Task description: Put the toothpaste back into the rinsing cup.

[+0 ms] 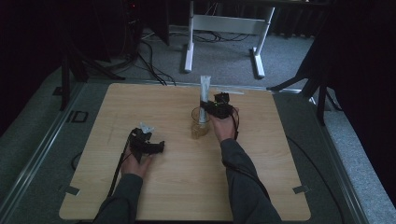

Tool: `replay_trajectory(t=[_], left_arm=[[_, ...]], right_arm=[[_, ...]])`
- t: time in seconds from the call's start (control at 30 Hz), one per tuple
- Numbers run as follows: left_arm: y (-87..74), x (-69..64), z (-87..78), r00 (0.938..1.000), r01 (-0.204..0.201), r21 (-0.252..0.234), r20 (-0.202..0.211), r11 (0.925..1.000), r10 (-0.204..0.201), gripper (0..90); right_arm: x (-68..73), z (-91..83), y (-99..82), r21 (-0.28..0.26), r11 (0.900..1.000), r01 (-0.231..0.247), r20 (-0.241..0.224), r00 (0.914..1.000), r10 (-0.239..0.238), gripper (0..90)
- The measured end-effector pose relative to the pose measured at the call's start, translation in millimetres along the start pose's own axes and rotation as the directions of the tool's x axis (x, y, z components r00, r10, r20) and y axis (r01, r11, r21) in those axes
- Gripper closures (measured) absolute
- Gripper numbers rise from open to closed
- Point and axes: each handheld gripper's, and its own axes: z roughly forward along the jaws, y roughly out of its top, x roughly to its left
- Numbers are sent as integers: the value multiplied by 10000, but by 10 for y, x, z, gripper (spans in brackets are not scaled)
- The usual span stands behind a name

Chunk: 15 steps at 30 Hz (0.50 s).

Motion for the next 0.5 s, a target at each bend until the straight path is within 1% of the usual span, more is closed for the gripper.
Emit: replay_trajectory(t=[0.07,0.13,0.17,0.23,0.33,0.5], left_arm=[[0,-1,0,10000,4,-2,-3,10000,-4,106],[0,0,0,10000,-5,-3,-6,10000,5,106],[1,-1,0,10000,-23,3,-6,10000,23,105],[1,-1,1,10000,-22,-4,3,10000,22,106],[1,0,0,10000,-33,8,5,10000,33,106],[1,-2,2,10000,-2,-11,8,10000,2,106]], right_arm=[[-13,4,-32,79,10000,-57,-56,10000,57,674],[-12,-2,-77,93,10000,-22,-238,9997,24,666],[-10,-15,-96,19,10000,19,-306,9995,-19,676],[-10,-46,-117,-64,10000,-35,-481,9988,31,665],[-15,-82,-135,-102,9999,4,-514,9987,-10,647],[-56,-174,-170,-292,9995,-102,-552,9984,85,618]])
